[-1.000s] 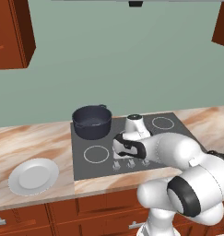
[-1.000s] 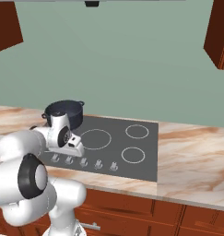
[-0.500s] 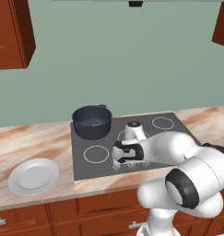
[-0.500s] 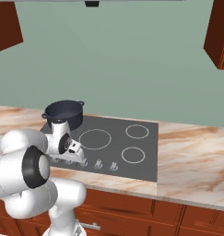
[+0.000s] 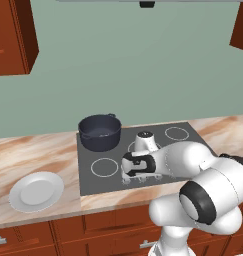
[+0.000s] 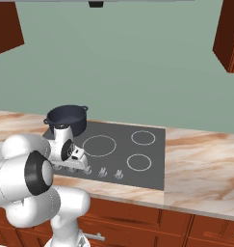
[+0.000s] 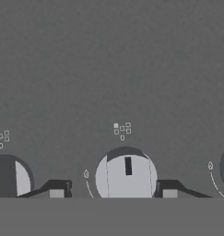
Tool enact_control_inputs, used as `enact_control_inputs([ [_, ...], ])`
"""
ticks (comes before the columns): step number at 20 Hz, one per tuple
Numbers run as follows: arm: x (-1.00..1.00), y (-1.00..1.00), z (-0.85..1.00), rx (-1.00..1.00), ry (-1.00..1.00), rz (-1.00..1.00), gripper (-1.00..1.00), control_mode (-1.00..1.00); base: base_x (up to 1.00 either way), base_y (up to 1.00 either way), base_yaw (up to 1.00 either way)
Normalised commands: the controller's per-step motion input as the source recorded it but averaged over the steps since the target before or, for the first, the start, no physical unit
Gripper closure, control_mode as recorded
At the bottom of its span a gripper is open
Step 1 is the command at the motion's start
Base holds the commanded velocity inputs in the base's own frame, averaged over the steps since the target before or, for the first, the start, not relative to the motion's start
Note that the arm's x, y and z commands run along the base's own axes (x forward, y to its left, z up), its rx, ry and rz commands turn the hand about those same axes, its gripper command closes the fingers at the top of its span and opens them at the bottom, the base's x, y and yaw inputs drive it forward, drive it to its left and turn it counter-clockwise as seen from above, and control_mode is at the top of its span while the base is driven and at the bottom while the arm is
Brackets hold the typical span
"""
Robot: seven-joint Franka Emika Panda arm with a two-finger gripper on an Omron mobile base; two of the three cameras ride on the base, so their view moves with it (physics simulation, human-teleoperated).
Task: Retrieve the frozen meat and place it in the pot on a burner. Then turn the burner on.
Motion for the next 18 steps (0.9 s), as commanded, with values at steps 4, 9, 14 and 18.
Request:
enact_control_inputs([
  [4,0.00,0.00,0.00,0.00,0.00,0.00,1.00,-1.00,0.00,0.00,0.00],
  [9,-0.01,0.00,-0.02,-0.05,-0.01,0.01,1.00,-1.00,0.00,0.00,0.00],
  [14,0.00,0.00,-0.10,-0.19,0.00,0.15,1.00,-1.00,0.00,0.00,0.00],
  [18,0.00,-0.01,-0.02,-0.09,-0.07,0.34,1.00,-1.00,0.00,0.00,0.00],
])
